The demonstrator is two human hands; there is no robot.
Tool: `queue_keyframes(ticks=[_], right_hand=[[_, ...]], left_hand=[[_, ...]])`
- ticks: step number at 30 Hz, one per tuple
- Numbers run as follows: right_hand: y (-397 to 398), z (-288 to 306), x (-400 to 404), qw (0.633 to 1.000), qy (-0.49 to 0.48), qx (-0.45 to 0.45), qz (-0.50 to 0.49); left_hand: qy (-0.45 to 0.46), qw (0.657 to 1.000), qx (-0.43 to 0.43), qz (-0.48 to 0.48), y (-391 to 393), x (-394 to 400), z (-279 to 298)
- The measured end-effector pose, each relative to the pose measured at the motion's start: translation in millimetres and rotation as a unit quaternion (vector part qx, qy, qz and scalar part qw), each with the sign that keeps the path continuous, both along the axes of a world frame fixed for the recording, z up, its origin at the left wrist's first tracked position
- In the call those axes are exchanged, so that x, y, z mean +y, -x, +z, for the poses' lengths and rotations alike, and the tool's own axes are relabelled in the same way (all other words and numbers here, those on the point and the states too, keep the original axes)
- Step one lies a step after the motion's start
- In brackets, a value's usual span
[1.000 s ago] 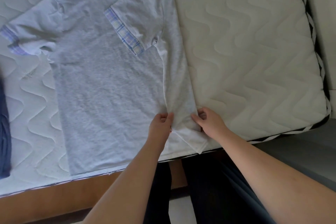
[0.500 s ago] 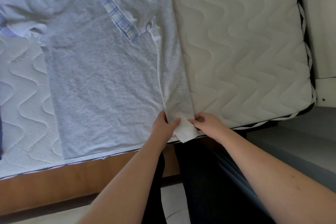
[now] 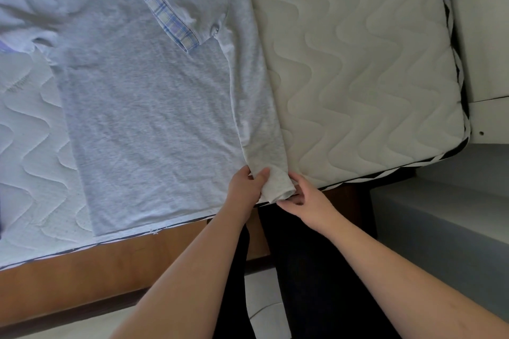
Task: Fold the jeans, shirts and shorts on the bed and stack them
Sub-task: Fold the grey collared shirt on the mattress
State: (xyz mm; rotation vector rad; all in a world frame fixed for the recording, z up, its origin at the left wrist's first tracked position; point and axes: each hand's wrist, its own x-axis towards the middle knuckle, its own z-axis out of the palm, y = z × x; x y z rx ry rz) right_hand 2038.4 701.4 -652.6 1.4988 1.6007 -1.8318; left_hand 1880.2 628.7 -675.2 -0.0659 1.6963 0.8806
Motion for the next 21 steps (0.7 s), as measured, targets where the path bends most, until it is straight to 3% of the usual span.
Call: queue_keyframes(ticks=[5, 10, 14, 17, 21], right_hand=[[16.0, -3.7, -10.3, 0.980, -0.153, -0.125, -0.008], [19.2, -1.6, -24.3, 0.959, -0.132, -0.217, -0.122], [20.1, -5.7, -34.1, 0.951, -0.108, -0.288, 0.023], [19.4, -7.7, -30.5, 0.924, -0.092, -0.339, 0.150], [13.3, -5.3, -21.3, 0.930, -0.119, -0.302, 0.173]], left_hand=[[-0.030, 0.999, -0.012, -0.029, 4.9, 2.3, 5.0], [0.006, 0.996, 0.055, -0.064, 1.8, 3.9, -3.4], [0.070, 0.978, 0.130, -0.149, -4.1, 0.6, -14.2], [0.097, 0.972, 0.124, -0.177, -2.5, -9.4, -18.0], [0.092, 0.966, 0.165, -0.176, 3.6, -10.3, -13.5]])
